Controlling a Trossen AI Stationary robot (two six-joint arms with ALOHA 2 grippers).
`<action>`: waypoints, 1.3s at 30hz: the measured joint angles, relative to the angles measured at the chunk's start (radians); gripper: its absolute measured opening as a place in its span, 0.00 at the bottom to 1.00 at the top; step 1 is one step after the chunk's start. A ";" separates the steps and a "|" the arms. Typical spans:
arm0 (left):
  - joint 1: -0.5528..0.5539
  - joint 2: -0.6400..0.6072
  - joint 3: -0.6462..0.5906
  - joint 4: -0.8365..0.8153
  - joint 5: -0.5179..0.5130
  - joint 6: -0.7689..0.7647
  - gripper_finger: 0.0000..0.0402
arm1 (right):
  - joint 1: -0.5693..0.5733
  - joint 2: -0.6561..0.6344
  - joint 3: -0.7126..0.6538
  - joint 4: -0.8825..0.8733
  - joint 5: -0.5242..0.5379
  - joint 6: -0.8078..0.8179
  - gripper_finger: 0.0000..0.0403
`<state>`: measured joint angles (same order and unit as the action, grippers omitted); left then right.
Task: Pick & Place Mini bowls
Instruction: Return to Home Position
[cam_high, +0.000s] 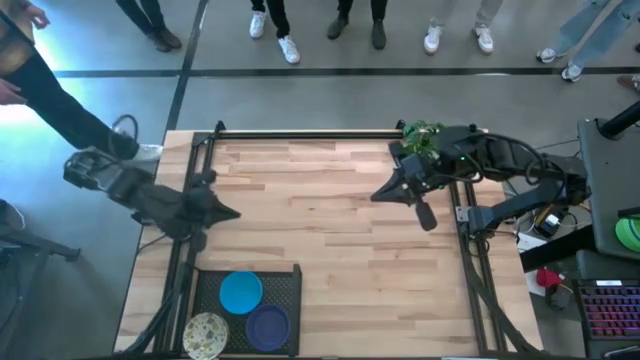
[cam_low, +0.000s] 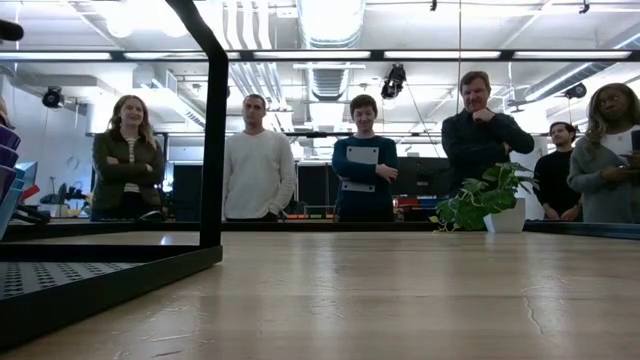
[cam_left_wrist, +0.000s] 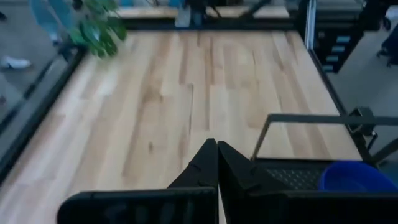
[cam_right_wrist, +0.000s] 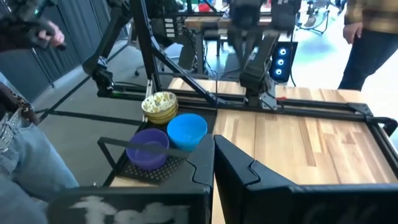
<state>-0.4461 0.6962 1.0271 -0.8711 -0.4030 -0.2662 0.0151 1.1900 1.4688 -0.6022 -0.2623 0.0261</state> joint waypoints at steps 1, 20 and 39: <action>0.000 -0.017 0.000 0.000 -0.007 0.008 0.00 | 0.000 -0.011 -0.014 -0.001 0.000 0.000 0.02; 0.000 -0.478 -0.103 0.117 0.041 0.201 0.00 | 0.000 -0.373 -0.398 0.251 -0.008 0.111 0.02; -0.001 -0.666 -0.111 0.127 0.069 0.303 0.00 | 0.000 -0.664 -0.621 0.355 -0.004 0.147 0.02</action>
<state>-0.4471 0.0298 0.9159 -0.7439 -0.3338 0.0364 0.0147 0.5257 0.8482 -0.2473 -0.2662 0.1730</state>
